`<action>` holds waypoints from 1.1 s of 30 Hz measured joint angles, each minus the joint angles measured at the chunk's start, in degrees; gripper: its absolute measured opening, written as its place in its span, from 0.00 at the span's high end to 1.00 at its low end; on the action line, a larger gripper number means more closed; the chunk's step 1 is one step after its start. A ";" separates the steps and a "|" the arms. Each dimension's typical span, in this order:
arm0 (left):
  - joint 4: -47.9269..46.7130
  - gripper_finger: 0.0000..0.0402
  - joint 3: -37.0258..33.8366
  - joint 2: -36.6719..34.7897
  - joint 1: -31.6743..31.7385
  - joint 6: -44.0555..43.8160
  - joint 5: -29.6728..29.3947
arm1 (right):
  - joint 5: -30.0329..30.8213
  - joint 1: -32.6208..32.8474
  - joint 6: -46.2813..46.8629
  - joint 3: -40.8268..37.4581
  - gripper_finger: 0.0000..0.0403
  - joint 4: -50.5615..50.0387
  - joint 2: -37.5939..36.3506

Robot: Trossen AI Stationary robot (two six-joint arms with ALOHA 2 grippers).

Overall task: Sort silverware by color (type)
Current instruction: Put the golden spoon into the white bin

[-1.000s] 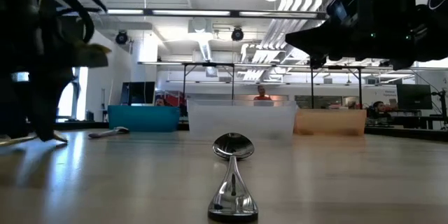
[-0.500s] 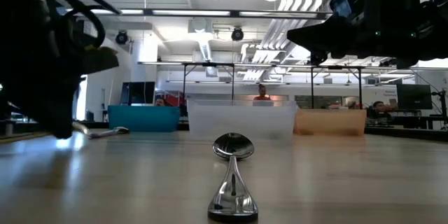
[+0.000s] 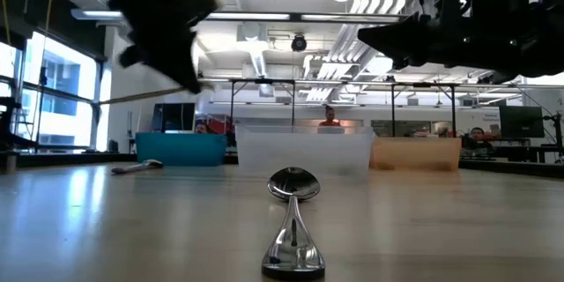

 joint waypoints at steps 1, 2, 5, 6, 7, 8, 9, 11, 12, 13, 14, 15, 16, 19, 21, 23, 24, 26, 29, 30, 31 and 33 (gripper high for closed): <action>3.23 0.99 0.01 -0.81 2.41 5.17 1.08 | 0.00 -0.58 0.00 0.00 1.00 0.31 0.00; 6.70 1.00 0.02 -1.38 4.79 10.00 2.79 | 0.00 -1.13 -0.02 0.00 1.00 0.70 0.00; 16.78 1.00 0.04 -1.50 11.19 21.76 9.22 | -0.02 -2.78 -0.12 0.00 1.00 1.04 0.00; 19.70 1.00 0.04 -1.21 13.03 24.92 11.34 | -0.02 -3.32 -0.53 0.00 1.00 1.18 0.00; 22.99 1.00 0.12 -0.58 14.66 27.72 13.11 | -0.02 -3.80 -1.22 0.01 1.00 1.43 0.00; 25.12 1.00 0.47 0.02 16.23 30.06 14.99 | -0.02 -4.26 -1.81 0.02 1.00 1.67 0.00; 25.70 1.00 1.10 0.66 17.68 32.32 16.21 | -0.02 -4.72 -2.63 0.02 1.00 1.97 0.00; 27.68 1.00 3.53 2.76 19.74 36.66 17.75 | -0.02 -5.73 -3.92 0.04 1.00 3.03 0.00; 28.04 1.00 4.92 3.83 20.43 38.76 18.05 | -0.04 -6.19 -4.31 0.04 1.00 3.66 0.00; 28.18 1.00 6.44 4.98 20.93 41.11 18.49 | -0.04 -6.65 -4.66 0.06 1.00 4.21 -0.02; 28.18 1.00 8.06 6.40 21.28 43.42 19.39 | -0.04 -7.11 -5.04 0.09 1.00 4.26 -0.10; 28.22 1.00 9.63 8.03 21.44 45.77 20.25 | -0.04 -7.45 -5.11 0.09 1.00 3.98 -0.33; 27.98 1.00 11.03 9.54 21.64 48.39 21.40 | -0.04 -7.82 -5.18 0.10 1.00 4.09 -0.45; 27.96 1.00 15.03 14.48 21.73 55.74 24.42 | -0.04 -8.46 -5.09 0.09 1.00 3.85 -0.68; 27.94 1.00 17.28 17.53 21.73 60.20 25.37 | -0.06 -8.50 -5.07 0.09 1.00 3.56 -0.68; 27.89 1.00 19.16 20.42 21.72 63.86 27.52 | -0.09 -8.48 -5.06 0.09 1.00 3.14 -0.68; 27.81 1.00 20.00 21.78 21.62 65.29 29.43 | -0.11 -8.48 -5.07 0.09 1.00 2.89 -0.68; 27.83 1.00 21.43 24.13 21.53 67.50 32.80 | -0.11 -8.49 -5.01 0.09 1.00 2.84 -0.68; 27.78 1.00 22.43 26.63 21.43 70.70 34.71 | -0.11 -8.48 -4.96 0.09 1.00 2.76 -0.68; 27.45 1.00 22.49 27.27 21.42 72.01 34.71 | -0.11 -8.48 -4.53 0.09 1.00 2.73 -0.68; 26.84 1.00 22.49 27.76 21.48 72.94 34.69 | -0.13 -8.48 -4.33 0.07 1.00 2.73 -0.68; 25.97 1.00 22.49 28.49 21.68 73.78 34.66 | -0.13 -8.48 -4.11 0.05 1.00 2.63 -0.68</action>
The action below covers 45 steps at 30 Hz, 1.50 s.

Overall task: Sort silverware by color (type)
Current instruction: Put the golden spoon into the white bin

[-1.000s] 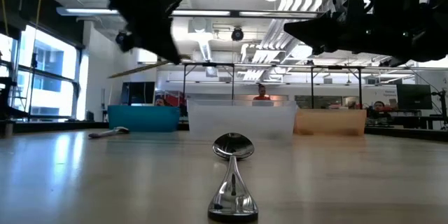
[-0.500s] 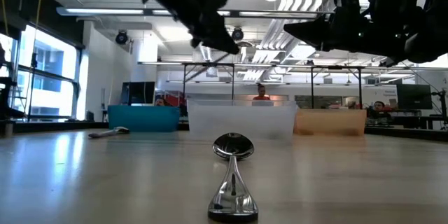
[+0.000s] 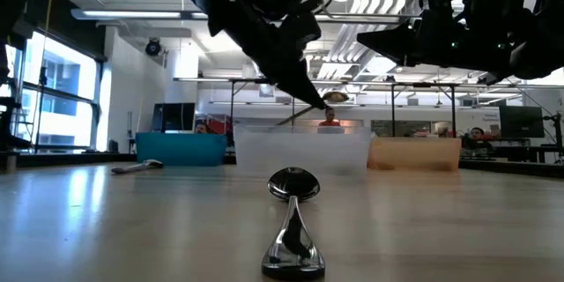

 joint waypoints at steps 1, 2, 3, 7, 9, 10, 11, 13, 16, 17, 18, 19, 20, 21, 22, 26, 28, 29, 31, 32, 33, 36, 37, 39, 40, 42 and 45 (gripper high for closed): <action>-0.53 1.00 0.00 0.20 0.02 0.43 -0.07 | 0.00 0.00 0.00 -0.03 1.00 -0.01 0.00; -1.03 1.00 0.00 0.31 0.04 0.76 -0.22 | 0.00 0.00 0.00 -0.03 1.00 -0.08 0.00; -1.58 1.00 0.00 0.39 0.03 0.88 -0.32 | -0.01 0.00 0.00 -0.03 1.00 -0.28 0.00; -2.57 1.00 -0.45 0.43 -0.01 2.22 -0.42 | -0.01 0.00 0.00 -0.03 1.00 -0.36 0.00; -3.08 0.98 -0.50 0.43 -0.01 2.15 -0.44 | -0.02 0.00 0.01 -0.03 1.00 -0.37 0.00; -3.15 0.97 -0.50 0.43 -0.01 1.86 -0.44 | -0.02 0.00 0.00 -0.03 1.00 -0.37 0.00; -3.15 0.96 -0.50 0.43 -0.01 1.81 -0.45 | -0.02 0.00 0.00 -0.03 1.00 -0.36 0.00; -3.28 0.92 -0.50 0.43 -0.01 1.84 -0.46 | 0.00 0.00 0.02 -0.03 1.00 -0.37 0.00; -3.57 0.86 -0.50 0.14 -0.01 1.80 -0.50 | 0.00 0.00 0.04 -0.03 1.00 -0.38 0.00; -3.82 0.84 -0.50 -0.04 -0.02 1.80 -0.64 | 0.00 0.00 0.04 -0.03 1.00 -0.38 0.00; -3.74 0.82 -0.50 -0.19 -0.06 1.71 -0.86 | 0.00 0.00 0.04 -0.03 1.00 -0.40 0.00; -4.23 0.81 -0.50 -0.57 -0.05 1.25 -1.07 | 0.00 0.00 0.14 -0.03 1.00 -0.48 0.00; -5.44 0.80 -0.55 -1.09 -0.05 0.87 -1.07 | -0.02 0.00 0.23 -0.03 1.00 -0.61 0.00; -5.90 0.79 -0.57 -1.66 -0.07 0.72 -1.07 | -0.01 0.00 0.23 -0.03 1.00 -0.91 0.00; -6.18 0.79 -0.55 -2.38 -0.07 0.27 -1.07 | 0.00 0.00 0.22 -0.04 1.00 -1.34 0.00; -4.97 0.84 -3.66 -6.22 -0.07 -2.03 -0.77 | 0.00 -0.01 1.43 -0.05 1.00 -2.36 -0.32; -2.26 0.89 -6.88 -8.73 -0.07 -3.24 -0.76 | 0.02 -0.11 1.79 -0.05 1.00 -3.09 -0.85; -0.55 0.92 -8.66 -10.09 -0.07 -3.95 -0.74 | 0.04 -0.11 2.53 -0.05 1.00 -4.61 -1.49; 2.51 0.97 -13.04 -13.63 -0.01 -5.91 -0.92 | 0.00 -0.28 4.53 0.84 1.00 -10.41 -2.78; 4.48 0.99 -15.15 -15.46 -0.01 -6.80 -1.24 | -0.06 -0.38 5.79 1.67 1.00 -15.06 -3.75; 6.46 0.99 -17.62 -17.44 -0.01 -8.04 -1.31 | -0.58 -0.44 7.13 3.19 1.00 -21.65 -4.89; 12.12 0.98 -25.11 -23.51 0.13 -10.97 -2.83 | -1.14 0.00 10.46 9.99 1.00 -46.10 -7.28; 13.71 0.98 -27.58 -25.50 0.34 -11.93 -3.53 | -0.05 0.57 11.13 12.57 0.99 -53.15 -7.39; 15.56 0.99 -31.90 -29.11 1.09 -14.03 -4.76 | 1.98 1.70 12.06 17.31 0.95 -64.15 -7.35; 16.48 1.00 -33.77 -30.70 1.52 -14.67 -5.03 | 2.16 2.22 11.95 19.43 0.92 -68.85 -7.37; 17.73 1.00 -37.11 -33.70 2.49 -16.13 -5.14 | 2.38 3.22 11.73 23.52 0.85 -75.59 -7.27; 19.45 1.00 -40.45 -36.83 3.88 -17.17 -5.11 | 2.40 4.59 10.21 30.42 0.72 -82.76 -6.14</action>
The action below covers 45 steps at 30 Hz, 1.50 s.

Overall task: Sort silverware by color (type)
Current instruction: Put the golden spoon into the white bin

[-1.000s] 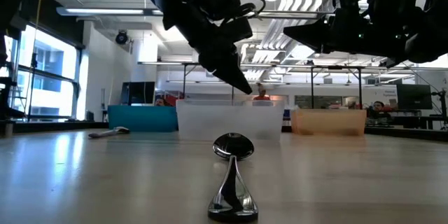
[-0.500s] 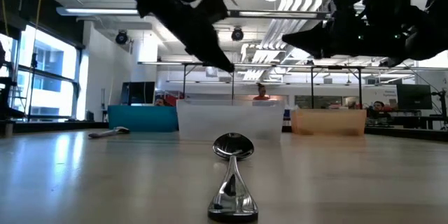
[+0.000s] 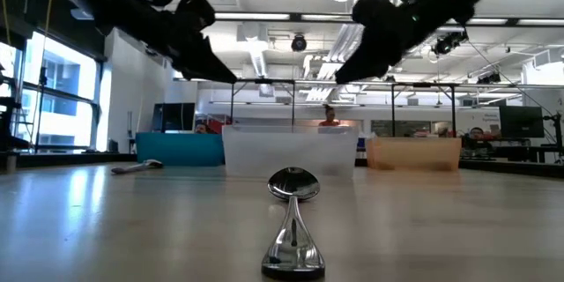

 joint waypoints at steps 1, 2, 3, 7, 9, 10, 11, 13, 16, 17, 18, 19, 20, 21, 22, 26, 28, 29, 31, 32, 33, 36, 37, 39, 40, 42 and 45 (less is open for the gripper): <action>0.50 1.00 -0.80 -0.77 0.39 0.00 0.00 | 0.04 0.30 -0.64 2.59 0.68 -2.60 1.05; 1.17 0.99 -1.29 -1.22 0.79 -0.02 0.00 | -0.07 0.47 -0.99 5.20 0.65 -5.45 2.40; 1.02 0.99 -1.71 -1.82 1.23 -0.02 -0.02 | -0.37 0.54 -1.01 8.18 0.62 -8.48 4.08; 1.00 0.99 -2.61 -3.03 2.32 0.29 -1.28 | -0.94 0.40 -3.29 21.23 0.60 -22.23 12.81; 0.86 0.99 -3.45 -3.65 2.70 0.35 -1.94 | -1.01 0.39 -5.31 27.04 0.60 -28.76 17.94; 0.93 0.99 -3.78 -3.78 2.88 0.36 -2.23 | -1.55 0.39 -6.17 29.86 0.61 -31.48 20.28; 1.08 0.99 -4.26 -4.01 3.02 0.37 -2.55 | -2.44 0.41 -7.11 32.48 0.62 -33.64 22.50; 0.85 0.99 -5.28 -4.59 3.32 0.37 -2.75 | -3.39 0.41 -8.30 37.29 0.64 -37.98 26.84; 0.83 0.99 -6.18 -5.31 3.60 0.38 -2.80 | -3.36 0.41 -8.93 42.83 0.66 -43.81 32.38; 0.85 0.99 -6.27 -5.42 3.64 0.43 -2.81 | -3.34 0.41 -8.95 44.38 0.67 -44.76 33.80; 0.97 0.99 -6.50 -5.55 3.67 0.50 -2.81 | -3.34 0.41 -9.02 45.77 0.68 -45.80 34.99; 0.98 0.99 -6.69 -5.60 3.67 0.64 -2.82 | -3.34 0.39 -9.22 47.00 0.69 -47.19 36.18; 0.98 0.99 -6.94 -5.58 3.65 0.88 -2.82 | -3.33 0.39 -9.77 47.97 0.69 -48.24 37.29; 0.72 0.99 -7.20 -5.60 3.66 0.95 -2.82 | -3.33 0.41 -10.16 48.64 0.70 -49.25 38.29; 0.61 0.99 -7.39 -5.60 3.65 0.94 -2.84 | -3.31 0.40 -10.43 49.22 0.70 -50.27 39.16; 1.07 0.99 -8.65 -5.62 3.65 0.91 -2.97 | -2.71 -0.10 -10.29 50.45 0.71 -52.33 41.33; 1.50 0.99 -9.16 -5.60 3.65 0.90 -2.97 | -2.70 -0.44 -10.24 50.22 0.71 -52.74 42.19; 1.91 0.99 -9.29 -5.60 3.65 0.85 -2.97 | -2.69 -0.56 -10.37 50.16 0.71 -52.97 42.53; 2.18 0.99 -9.41 -5.62 3.65 0.68 -2.97 | -3.08 -0.81 -10.70 50.16 0.71 -53.15 43.05; 2.03 0.99 -9.43 -5.62 3.65 0.54 -2.97 | -3.33 -0.93 -10.94 50.16 0.71 -53.25 43.39; 1.94 0.99 -9.44 -5.60 3.65 0.45 -2.97 | -3.42 -1.04 -11.15 50.16 0.72 -53.34 43.79; 2.00 0.99 -9.44 -5.60 3.65 0.45 -2.96 | -3.64 -1.20 -11.70 50.14 0.77 -54.30 44.62; 1.98 0.99 -9.44 -5.60 3.65 0.45 -2.95 | -3.69 -1.25 -11.85 50.12 0.80 -54.48 44.66; 2.02 0.99 -9.44 -5.60 3.65 0.44 -2.95 | -3.69 -1.37 -12.53 50.21 0.88 -55.03 44.61; 2.01 0.99 -9.44 -5.60 3.65 0.44 -2.95 | -3.80 -1.36 -12.78 50.50 0.93 -55.72 44.55; 2.16 0.99 -9.44 -5.60 3.65 0.44 -2.95 | -3.69 -1.36 -13.65 51.13 0.98 -56.49 43.87; 2.25 0.99 -9.44 -5.60 3.63 0.44 -2.95 | -3.74 -1.38 -14.10 53.52 0.96 -57.67 42.50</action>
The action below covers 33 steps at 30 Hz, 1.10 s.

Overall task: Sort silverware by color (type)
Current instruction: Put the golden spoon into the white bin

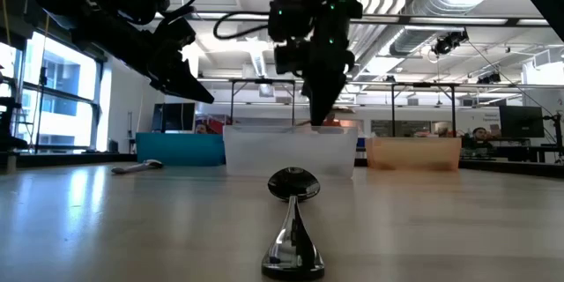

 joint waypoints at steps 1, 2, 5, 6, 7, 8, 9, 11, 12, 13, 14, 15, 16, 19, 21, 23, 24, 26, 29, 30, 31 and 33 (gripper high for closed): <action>0.02 0.99 0.00 0.00 0.00 -0.02 0.00 | 0.01 0.00 -0.46 0.99 0.96 -0.49 -0.16; 0.00 0.99 0.00 0.00 0.00 -0.02 0.00 | 0.03 0.00 -1.26 1.86 0.96 -0.55 -0.16; 0.02 0.99 0.00 0.00 0.00 -0.11 0.00 | 0.20 0.25 -5.89 3.91 0.99 0.09 -0.17; 0.00 0.99 0.00 0.00 0.00 -0.20 0.02 | 0.03 0.35 -7.54 4.00 0.99 0.95 -0.22; 0.00 0.99 0.00 0.00 0.00 -0.42 0.02 | -0.51 0.42 -8.99 4.00 0.98 0.93 -0.22; -0.02 0.99 0.00 0.00 0.00 -0.46 0.00 | -1.39 0.43 -10.19 3.82 0.98 0.36 -0.20; -0.04 0.99 0.01 0.00 0.00 -0.46 0.02 | -2.09 0.44 -11.22 3.42 0.98 0.30 -0.20; -0.02 0.99 0.00 0.00 0.00 -0.46 0.02 | -2.72 0.48 -13.01 2.39 0.99 1.38 -0.20; -0.02 0.99 0.00 0.00 0.00 -0.46 0.01 | -2.81 0.46 -13.96 1.79 0.99 1.85 -0.20; -0.02 0.99 0.00 0.00 0.00 -0.46 0.02 | -2.92 0.44 -14.37 1.28 0.99 2.53 -0.18; -0.02 0.99 0.00 0.00 0.00 -0.46 0.02 | -3.24 0.44 -14.51 0.83 0.99 3.65 -0.14; -0.02 0.99 0.00 0.00 0.00 -0.46 0.02 | -4.01 0.44 -14.54 0.55 0.99 4.49 -0.14; -0.02 0.99 0.00 0.00 0.00 -0.46 0.02 | -4.64 0.38 -14.54 0.28 0.99 5.11 -0.14; -0.02 0.99 0.00 0.00 0.00 -0.61 0.02 | -4.79 0.42 -14.82 -0.06 0.99 5.73 -0.09; -0.02 0.99 0.00 0.00 0.00 -0.69 0.02 | -5.32 0.42 -15.44 -0.06 0.99 6.23 0.07; -0.02 0.99 0.00 0.00 0.00 -1.29 0.04 | -6.21 0.30 -15.63 -0.06 0.99 6.26 0.67; -0.02 0.99 0.00 0.00 0.00 -1.63 0.02 | -6.30 0.28 -15.63 -0.06 0.98 6.26 1.16; -0.02 0.99 0.00 0.00 0.00 -2.30 0.02 | -6.18 0.28 -15.59 -0.06 0.97 6.32 2.04; -0.03 0.99 0.01 0.00 0.00 -3.08 0.03 | -5.22 0.28 -15.09 -0.06 0.94 6.69 2.93; -0.02 0.99 0.00 0.00 0.00 -3.18 0.02 | -4.82 0.28 -14.86 -0.08 0.92 7.02 2.94; -0.02 0.99 0.00 0.00 0.00 -3.31 0.04 | -4.42 0.28 -14.47 -0.07 0.90 7.50 2.92; -0.02 0.99 0.00 0.00 0.00 -3.50 0.04 | -3.81 0.28 -14.01 0.45 0.86 7.32 2.90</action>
